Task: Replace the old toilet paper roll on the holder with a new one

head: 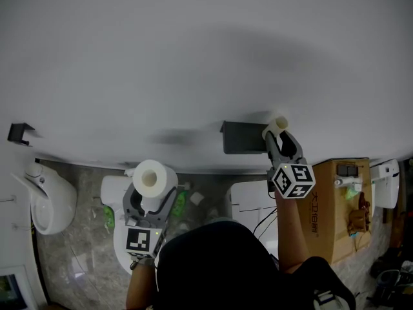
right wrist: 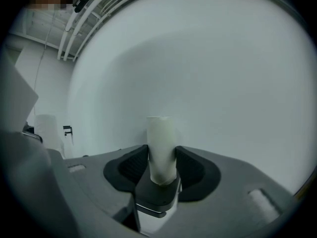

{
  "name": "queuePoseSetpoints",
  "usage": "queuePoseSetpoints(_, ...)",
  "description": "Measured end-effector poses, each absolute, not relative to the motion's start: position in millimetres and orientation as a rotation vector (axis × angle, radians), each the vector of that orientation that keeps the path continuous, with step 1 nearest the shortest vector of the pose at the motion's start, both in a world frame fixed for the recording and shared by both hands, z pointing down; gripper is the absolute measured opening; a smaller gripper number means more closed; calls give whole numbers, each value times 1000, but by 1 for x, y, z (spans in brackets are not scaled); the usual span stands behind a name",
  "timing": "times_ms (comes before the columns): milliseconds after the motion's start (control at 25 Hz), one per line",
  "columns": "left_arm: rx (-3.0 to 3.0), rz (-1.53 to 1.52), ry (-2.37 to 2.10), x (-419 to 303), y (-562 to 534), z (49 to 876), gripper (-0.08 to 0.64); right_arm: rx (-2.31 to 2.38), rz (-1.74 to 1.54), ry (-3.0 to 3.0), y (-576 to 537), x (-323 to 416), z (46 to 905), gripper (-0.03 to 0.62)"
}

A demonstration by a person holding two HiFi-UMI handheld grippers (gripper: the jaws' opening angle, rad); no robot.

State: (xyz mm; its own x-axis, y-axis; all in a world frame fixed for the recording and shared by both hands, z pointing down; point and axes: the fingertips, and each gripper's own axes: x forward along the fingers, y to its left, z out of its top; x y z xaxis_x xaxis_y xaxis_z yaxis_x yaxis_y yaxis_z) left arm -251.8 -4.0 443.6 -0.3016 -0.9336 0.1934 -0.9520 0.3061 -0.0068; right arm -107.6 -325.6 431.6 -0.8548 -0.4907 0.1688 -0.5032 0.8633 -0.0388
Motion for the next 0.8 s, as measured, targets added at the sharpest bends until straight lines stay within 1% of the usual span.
queuePoseSetpoints(280, 1822, 161, -2360, -245, -20, 435, 376, 852, 136, -2920, -317, -80, 414, 173)
queuePoseSetpoints(400, 1927, 218, -2344, -243, -32, 435, 376, 896, 144, -2915, -312, -61, 412, 172)
queuePoseSetpoints(600, 2047, 250, -2284, -237, -50, 436, 376, 952, 164, -2877, -294, -32, 422, 172)
queuePoseSetpoints(800, 2085, 200, -2197, -227, -65, 435, 376, 1030, 208, -2820, -273, -1, 436, 172)
